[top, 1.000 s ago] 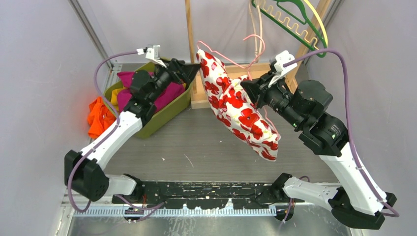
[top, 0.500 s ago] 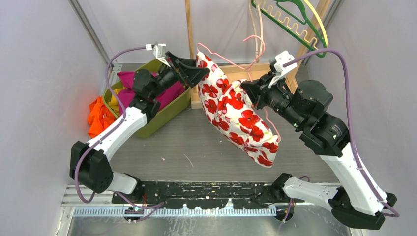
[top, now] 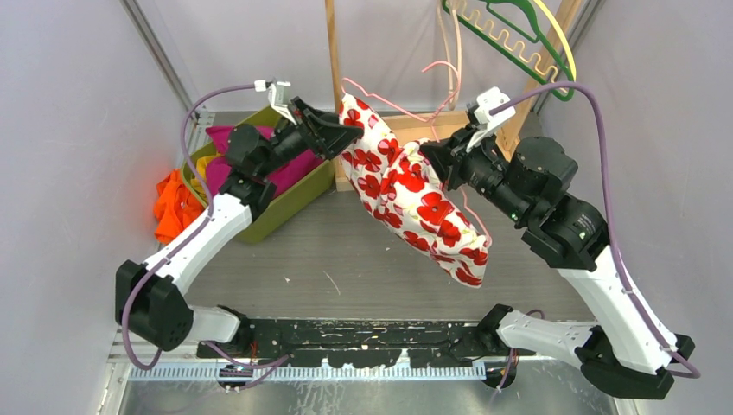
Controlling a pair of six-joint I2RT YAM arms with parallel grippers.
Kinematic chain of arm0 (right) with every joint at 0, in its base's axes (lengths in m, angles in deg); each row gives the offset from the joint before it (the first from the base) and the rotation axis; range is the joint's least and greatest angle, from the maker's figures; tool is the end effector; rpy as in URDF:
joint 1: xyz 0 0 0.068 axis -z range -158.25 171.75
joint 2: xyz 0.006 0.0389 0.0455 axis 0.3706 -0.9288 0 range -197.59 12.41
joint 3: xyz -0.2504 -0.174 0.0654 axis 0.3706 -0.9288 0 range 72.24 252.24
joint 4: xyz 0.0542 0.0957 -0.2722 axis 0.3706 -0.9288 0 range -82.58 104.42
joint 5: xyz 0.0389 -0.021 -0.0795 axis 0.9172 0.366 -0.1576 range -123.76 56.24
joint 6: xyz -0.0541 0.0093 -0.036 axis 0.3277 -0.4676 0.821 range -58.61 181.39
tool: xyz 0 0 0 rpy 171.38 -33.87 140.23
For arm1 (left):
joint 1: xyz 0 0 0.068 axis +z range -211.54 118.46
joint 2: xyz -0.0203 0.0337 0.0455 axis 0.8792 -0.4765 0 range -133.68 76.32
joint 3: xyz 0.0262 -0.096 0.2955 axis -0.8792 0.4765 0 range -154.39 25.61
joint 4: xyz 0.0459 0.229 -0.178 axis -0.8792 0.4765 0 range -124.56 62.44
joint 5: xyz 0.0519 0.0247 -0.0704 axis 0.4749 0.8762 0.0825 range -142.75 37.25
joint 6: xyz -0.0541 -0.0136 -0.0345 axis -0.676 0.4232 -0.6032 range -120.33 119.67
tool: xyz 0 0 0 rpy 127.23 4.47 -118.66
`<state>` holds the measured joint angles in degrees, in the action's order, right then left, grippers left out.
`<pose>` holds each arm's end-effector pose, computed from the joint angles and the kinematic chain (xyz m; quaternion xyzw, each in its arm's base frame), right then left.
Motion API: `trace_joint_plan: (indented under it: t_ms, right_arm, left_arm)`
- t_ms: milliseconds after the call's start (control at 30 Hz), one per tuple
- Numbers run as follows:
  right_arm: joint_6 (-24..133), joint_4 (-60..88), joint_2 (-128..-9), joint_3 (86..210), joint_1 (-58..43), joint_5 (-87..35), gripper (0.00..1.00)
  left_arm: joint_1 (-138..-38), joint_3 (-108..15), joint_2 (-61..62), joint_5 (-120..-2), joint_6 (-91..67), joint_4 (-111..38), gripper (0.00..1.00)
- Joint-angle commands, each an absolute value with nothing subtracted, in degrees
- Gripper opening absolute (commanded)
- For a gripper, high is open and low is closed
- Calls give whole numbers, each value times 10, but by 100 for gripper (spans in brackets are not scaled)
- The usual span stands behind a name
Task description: Remove the skirt from the hanger
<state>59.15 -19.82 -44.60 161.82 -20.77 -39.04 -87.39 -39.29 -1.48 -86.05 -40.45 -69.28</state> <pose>0.1378 0.1199 0.5658 -0.2166 0.6838 0.2345 0.6561 0.3025 -0.1780 0.4505 0.1687 0.5623 -0.5666 0.5782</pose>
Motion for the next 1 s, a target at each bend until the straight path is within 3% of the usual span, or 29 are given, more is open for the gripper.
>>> trace_joint_plan:
  t_ms: [0,33,67,167,233,667,967]
  right_arm:
    - [594,-125,-448,1632,-207,-396,1]
    - [593,-122,-450,1631,-207,-395,1]
    - [593,-121,-451,1630,-207,-395,1]
    - [592,-118,-450,1628,-207,-400,1]
    - [592,-115,-451,1626,-207,-406,1]
    - [618,-15,-512,1582,-207,-485,1]
    - [636,20,-540,1563,-207,-541,1]
  left_arm:
    - [-872,-387,30,-873,-377,-672,37]
    - [-872,-387,32,-876,-377,-669,23]
    - [-872,-388,30,-882,-377,-668,14]
    - [-872,-390,27,-897,-384,-667,10]
    - [-872,-398,29,-899,-385,-634,0]
    - [-872,-453,227,-877,-290,-338,0]
    - [-872,-642,212,-780,-174,-188,0]
